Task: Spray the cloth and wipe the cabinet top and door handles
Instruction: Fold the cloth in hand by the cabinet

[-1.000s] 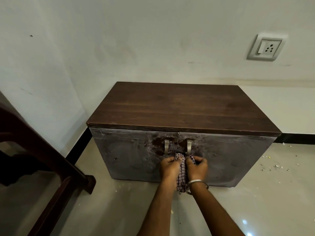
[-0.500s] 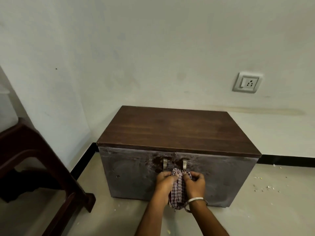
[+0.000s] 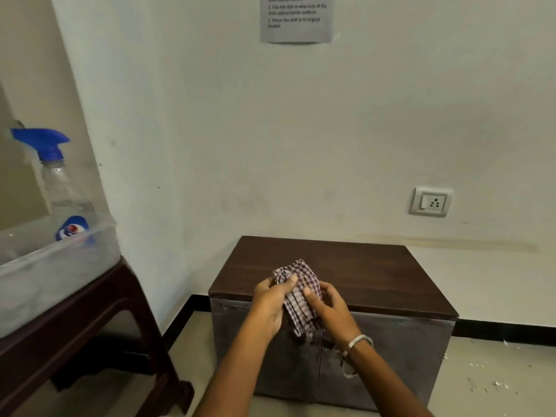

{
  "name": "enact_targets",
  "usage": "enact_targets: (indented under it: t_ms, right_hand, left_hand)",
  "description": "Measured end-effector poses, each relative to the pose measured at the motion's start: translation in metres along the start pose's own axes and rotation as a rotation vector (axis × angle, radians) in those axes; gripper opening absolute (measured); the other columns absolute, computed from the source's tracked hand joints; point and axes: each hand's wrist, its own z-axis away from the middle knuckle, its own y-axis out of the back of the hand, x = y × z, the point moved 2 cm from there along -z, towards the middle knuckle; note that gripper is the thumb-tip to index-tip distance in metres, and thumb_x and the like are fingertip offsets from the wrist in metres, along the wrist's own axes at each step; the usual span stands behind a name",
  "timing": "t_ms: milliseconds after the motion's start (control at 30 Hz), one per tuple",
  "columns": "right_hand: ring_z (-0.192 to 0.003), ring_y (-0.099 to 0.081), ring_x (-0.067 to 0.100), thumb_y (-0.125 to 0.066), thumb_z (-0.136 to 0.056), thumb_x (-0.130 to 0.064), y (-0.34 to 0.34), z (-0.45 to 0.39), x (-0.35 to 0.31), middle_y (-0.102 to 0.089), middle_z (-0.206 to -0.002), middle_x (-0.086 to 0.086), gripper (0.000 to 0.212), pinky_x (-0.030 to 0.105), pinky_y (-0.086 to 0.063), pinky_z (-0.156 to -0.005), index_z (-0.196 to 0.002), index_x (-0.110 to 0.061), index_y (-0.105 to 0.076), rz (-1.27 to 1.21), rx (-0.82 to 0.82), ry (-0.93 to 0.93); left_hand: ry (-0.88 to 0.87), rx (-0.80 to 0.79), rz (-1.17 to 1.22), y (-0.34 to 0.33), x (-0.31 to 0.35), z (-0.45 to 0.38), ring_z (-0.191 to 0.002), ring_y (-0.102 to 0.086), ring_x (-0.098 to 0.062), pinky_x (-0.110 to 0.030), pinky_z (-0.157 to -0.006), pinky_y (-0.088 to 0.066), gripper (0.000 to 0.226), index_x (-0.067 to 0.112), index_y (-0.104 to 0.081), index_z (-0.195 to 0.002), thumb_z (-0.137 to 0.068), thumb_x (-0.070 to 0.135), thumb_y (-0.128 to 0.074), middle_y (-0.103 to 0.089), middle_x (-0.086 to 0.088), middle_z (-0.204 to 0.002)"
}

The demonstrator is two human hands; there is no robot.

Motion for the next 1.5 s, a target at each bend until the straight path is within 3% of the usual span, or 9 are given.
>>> enact_targets:
  t_ms: [233,333,500,667,833,967,1200,1367,1500]
  right_hand:
    - [-0.101,-0.067,0.023,-0.073,-0.081,-0.022,-0.049,-0.009,-0.053,-0.065,-0.114,0.008,0.044,0.044,-0.055,-0.090,-0.119,-0.017,-0.050,-0.047,-0.054,0.012]
    - [-0.097,-0.067,0.025,-0.074,-0.080,-0.020,-0.083,-0.017,-0.082,-0.065,-0.113,0.011,0.044,0.039,-0.058,-0.083,-0.117,-0.012,-0.051,-0.025,-0.100,0.023]
    - [-0.083,-0.069,0.022,-0.074,-0.080,-0.018,-0.158,-0.028,-0.123,-0.066,-0.109,0.016,0.046,0.021,-0.056,-0.056,-0.119,-0.004,-0.053,-0.012,-0.202,0.041]
    - [-0.086,-0.070,0.032,-0.071,-0.083,-0.011,-0.243,-0.032,-0.155,-0.068,-0.106,0.023,0.043,0.040,-0.059,-0.077,-0.118,0.005,-0.055,-0.054,-0.340,0.025]
    - [-0.085,-0.069,0.030,-0.071,-0.082,-0.005,-0.320,-0.026,-0.190,-0.066,-0.104,0.023,0.033,0.035,-0.061,-0.070,-0.109,0.005,-0.057,-0.043,-0.444,0.050]
    - [-0.089,-0.070,0.033,-0.070,-0.082,-0.006,-0.372,-0.030,-0.208,-0.070,-0.095,0.020,0.007,0.045,-0.057,-0.087,-0.086,-0.003,-0.066,0.104,-0.490,0.119]
    - [-0.088,-0.068,0.025,-0.070,-0.083,-0.023,-0.418,-0.037,-0.211,-0.072,-0.098,0.015,0.026,0.032,-0.056,-0.083,-0.100,-0.002,-0.070,0.523,-0.476,0.219]
    - [-0.098,-0.065,0.024,-0.072,-0.081,-0.030,-0.429,-0.039,-0.200,-0.070,-0.107,0.013,0.039,0.030,-0.054,-0.085,-0.110,-0.004,-0.067,0.862,-0.503,0.368]
    - [-0.100,-0.063,0.025,-0.071,-0.081,-0.034,-0.433,-0.038,-0.203,-0.067,-0.113,0.013,0.047,0.031,-0.053,-0.089,-0.117,-0.004,-0.063,1.067,-0.574,0.459]
  left_hand:
    - [-0.165,0.098,-0.034,0.028,0.080,0.022,-0.082,-0.068,-0.028,-0.036,-0.072,-0.057,0.032,-0.007,-0.061,-0.110,-0.080,0.001,-0.071,-0.070,-0.017,-0.093]
    - [-0.240,0.189,-0.136,0.055,0.116,0.028,-0.088,-0.069,-0.030,-0.039,-0.082,-0.058,0.035,-0.006,-0.062,-0.109,-0.079,0.009,-0.074,-0.071,-0.019,-0.102]
    - [-0.348,0.338,-0.304,0.120,0.186,0.048,-0.089,-0.071,-0.029,-0.036,-0.076,-0.060,0.045,-0.004,-0.066,-0.108,-0.074,0.020,-0.080,-0.072,-0.018,-0.103]
    - [-0.407,0.476,-0.341,0.188,0.251,0.084,-0.083,-0.071,-0.027,-0.032,-0.064,-0.061,0.047,-0.007,-0.061,-0.109,-0.073,0.015,-0.080,-0.071,-0.018,-0.101]
    - [-0.391,0.628,-0.385,0.251,0.305,0.120,-0.075,-0.068,-0.023,-0.030,-0.058,-0.058,0.034,-0.009,-0.061,-0.106,-0.079,0.008,-0.074,-0.070,-0.017,-0.096]
    - [-0.400,0.756,-0.412,0.289,0.327,0.134,-0.081,-0.068,-0.026,-0.027,-0.050,-0.057,0.030,-0.007,-0.063,-0.101,-0.078,0.007,-0.076,-0.069,-0.021,-0.106]
    - [-0.313,0.844,-0.555,0.320,0.329,0.139,-0.090,-0.069,-0.035,-0.042,-0.071,-0.061,0.030,-0.009,-0.060,-0.093,-0.075,0.005,-0.079,-0.066,-0.024,-0.107]
    - [-0.175,0.903,-0.894,0.324,0.324,0.137,-0.081,-0.073,-0.033,-0.034,-0.059,-0.061,0.041,-0.007,-0.062,-0.099,-0.072,0.016,-0.083,-0.069,-0.020,-0.104]
    - [-0.056,0.926,-1.393,0.320,0.322,0.129,-0.096,-0.069,-0.024,-0.028,-0.077,-0.055,0.051,-0.001,-0.061,-0.112,-0.075,0.029,-0.081,-0.068,-0.012,-0.110]
